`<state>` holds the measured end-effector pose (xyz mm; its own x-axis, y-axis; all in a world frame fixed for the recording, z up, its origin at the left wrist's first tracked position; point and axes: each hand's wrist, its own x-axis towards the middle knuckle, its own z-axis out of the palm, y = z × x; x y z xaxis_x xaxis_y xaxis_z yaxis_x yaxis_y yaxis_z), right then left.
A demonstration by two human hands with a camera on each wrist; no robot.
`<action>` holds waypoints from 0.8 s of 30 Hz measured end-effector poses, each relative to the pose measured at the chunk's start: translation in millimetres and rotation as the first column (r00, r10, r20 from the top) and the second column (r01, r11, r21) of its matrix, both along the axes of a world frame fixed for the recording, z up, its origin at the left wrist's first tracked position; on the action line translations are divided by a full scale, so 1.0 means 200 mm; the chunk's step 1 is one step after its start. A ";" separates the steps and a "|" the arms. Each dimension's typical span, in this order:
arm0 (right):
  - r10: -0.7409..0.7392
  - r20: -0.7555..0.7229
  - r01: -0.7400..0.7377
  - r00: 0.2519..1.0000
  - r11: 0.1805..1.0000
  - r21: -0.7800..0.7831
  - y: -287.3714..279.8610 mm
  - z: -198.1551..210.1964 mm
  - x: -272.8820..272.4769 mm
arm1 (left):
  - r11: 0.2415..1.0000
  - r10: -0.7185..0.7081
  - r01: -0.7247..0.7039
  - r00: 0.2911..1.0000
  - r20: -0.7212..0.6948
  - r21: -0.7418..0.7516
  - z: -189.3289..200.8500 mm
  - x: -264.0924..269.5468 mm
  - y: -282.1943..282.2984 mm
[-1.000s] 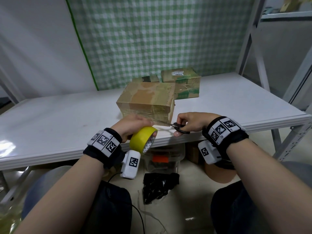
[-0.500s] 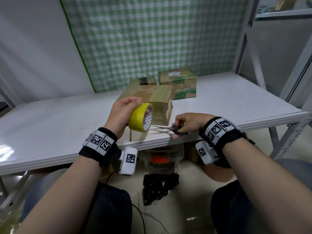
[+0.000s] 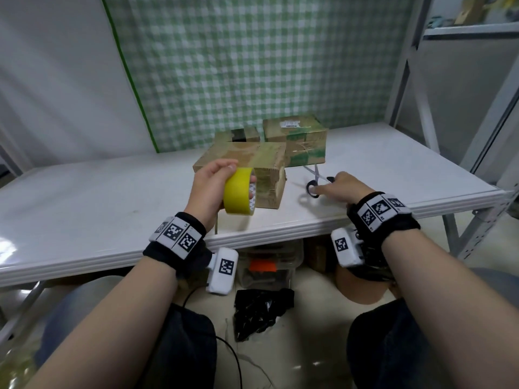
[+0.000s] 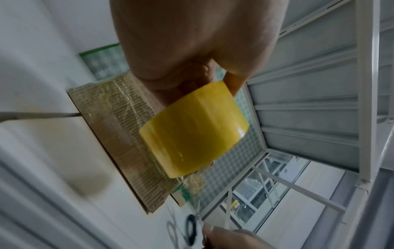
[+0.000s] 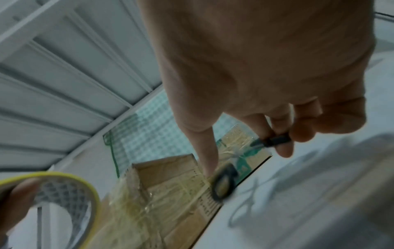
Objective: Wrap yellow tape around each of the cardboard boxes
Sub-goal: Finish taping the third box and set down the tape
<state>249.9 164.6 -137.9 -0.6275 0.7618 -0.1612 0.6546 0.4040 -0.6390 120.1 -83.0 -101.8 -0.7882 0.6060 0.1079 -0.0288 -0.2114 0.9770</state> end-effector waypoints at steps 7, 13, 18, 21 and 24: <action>0.101 -0.211 -0.084 0.972 0.993 0.089 -0.10 0.08 -0.01 | 0.996 -0.080 0.079 0.996 -0.028 -0.035 -0.05 0.06 0.04; 0.378 -0.479 -0.360 0.792 0.923 0.132 -0.40 0.25 -0.05 | 0.993 -0.063 0.047 0.986 -0.154 -0.105 -0.07 0.08 0.07; 0.348 -0.566 -0.354 0.747 0.929 0.105 -0.45 0.23 -0.08 | 0.998 -0.048 0.040 0.981 -0.191 -0.046 -0.07 0.08 0.08; 0.307 -0.605 -0.284 0.734 0.949 0.136 -0.45 0.21 -0.11 | 0.995 -0.088 0.079 0.977 -0.195 -0.054 -0.07 0.09 0.07; 0.338 -0.635 -0.247 0.695 0.941 0.230 -0.44 0.20 -0.13 | 0.992 -0.128 0.123 0.982 -0.137 -0.040 -0.06 0.12 0.08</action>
